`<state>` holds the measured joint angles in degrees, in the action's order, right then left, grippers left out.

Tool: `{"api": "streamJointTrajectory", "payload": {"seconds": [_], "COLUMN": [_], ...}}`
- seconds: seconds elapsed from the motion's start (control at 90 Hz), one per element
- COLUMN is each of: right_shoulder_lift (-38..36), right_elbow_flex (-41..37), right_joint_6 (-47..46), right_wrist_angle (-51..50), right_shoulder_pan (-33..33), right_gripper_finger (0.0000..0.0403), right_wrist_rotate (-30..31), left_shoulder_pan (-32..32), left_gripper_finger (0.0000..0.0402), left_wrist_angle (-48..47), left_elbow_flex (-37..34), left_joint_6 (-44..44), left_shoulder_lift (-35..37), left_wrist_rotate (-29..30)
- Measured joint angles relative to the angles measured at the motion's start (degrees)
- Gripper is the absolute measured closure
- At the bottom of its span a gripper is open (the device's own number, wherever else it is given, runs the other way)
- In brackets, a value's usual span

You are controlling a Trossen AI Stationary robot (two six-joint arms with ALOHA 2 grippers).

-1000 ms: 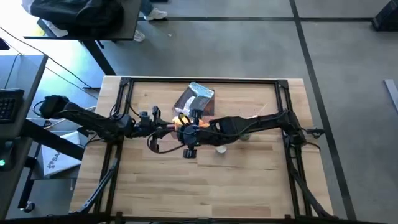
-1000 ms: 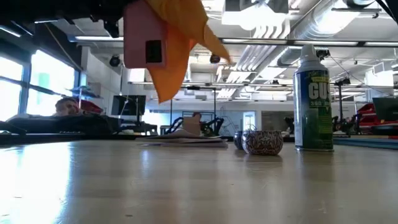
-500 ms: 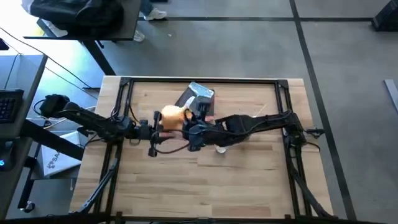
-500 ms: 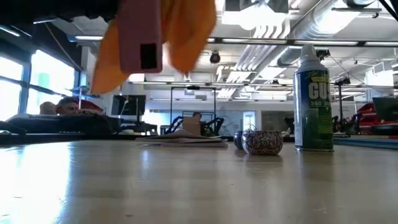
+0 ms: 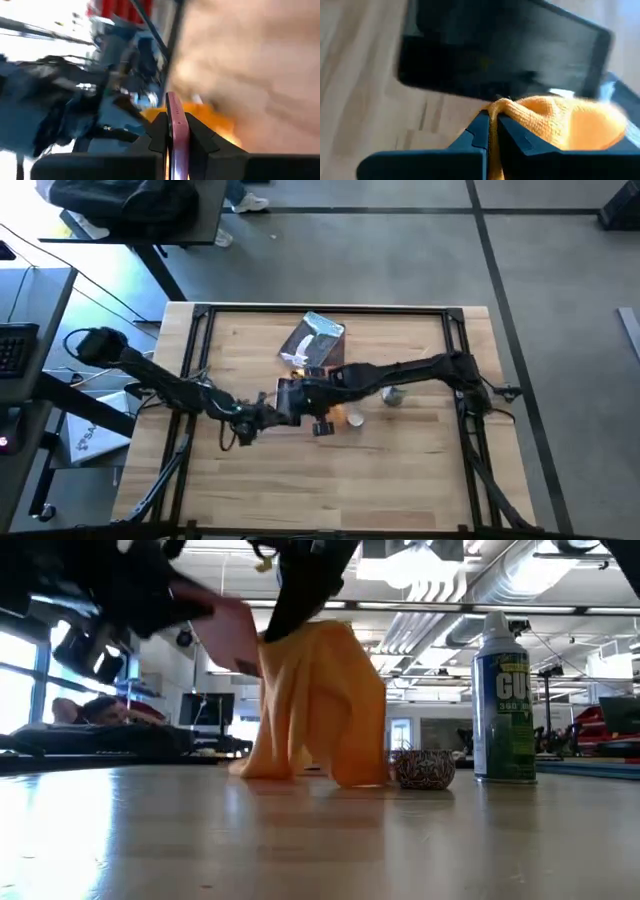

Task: Apply microfiber cloth
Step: Wipe the pink phone with the orange microfiber cloth

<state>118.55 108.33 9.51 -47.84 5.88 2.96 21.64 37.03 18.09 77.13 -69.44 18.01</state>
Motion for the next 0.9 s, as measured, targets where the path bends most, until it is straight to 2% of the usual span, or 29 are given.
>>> {"api": "streamJointTrajectory", "payload": {"seconds": [0.1, 0.244, 0.322, 0.422, 0.7, 0.833, 0.9], "right_shoulder_lift": [-1.48, -1.5, -1.48, -1.46, -1.14, -1.13, -1.11], "right_elbow_flex": [-2.05, -7.34, -11.86, -17.44, -30.02, -32.28, -32.34], "right_joint_6": [2.37, 4.43, 4.56, 5.52, 9.05, 13.43, 14.79], "right_wrist_angle": [4.01, 16.03, 23.97, 29.64, 51.12, 53.76, 53.08], "right_shoulder_pan": [-2.41, -5.74, -6.57, -6.6, -5.47, -4.94, -4.92], "right_gripper_finger": [0.0403, 0.0403, 0.0403, 0.0403, 0.0403, 0.0403, 0.0403], "right_wrist_rotate": [-2.56, -18.29, -22.85, -23.38, -23.11, -22.88, -20.16], "left_shoulder_pan": [0.77, 1.87, 2.18, 2.59, 2.59, 3.17, 4.0], "left_gripper_finger": [0.0386, 0.0386, 0.0387, 0.0387, 0.0387, 0.0387, 0.0387], "left_wrist_angle": [-0.2, 4.09, 7.28, 11.78, 22.6, 24.36, 24.57], "left_elbow_flex": [0.0, 0.02, 0.0, 0.07, 0.17, 0.28, 0.37], "left_joint_6": [4.73, 10.51, 12.36, 15.25, 15.96, 7.63, 4.97], "left_shoulder_lift": [-5.9, -13.58, -17.16, -21.12, -29.13, -30.79, -31.57], "left_wrist_rotate": [4.9, 9.83, 11.79, 11.32, 4.73, 0.16, -1.25]}}
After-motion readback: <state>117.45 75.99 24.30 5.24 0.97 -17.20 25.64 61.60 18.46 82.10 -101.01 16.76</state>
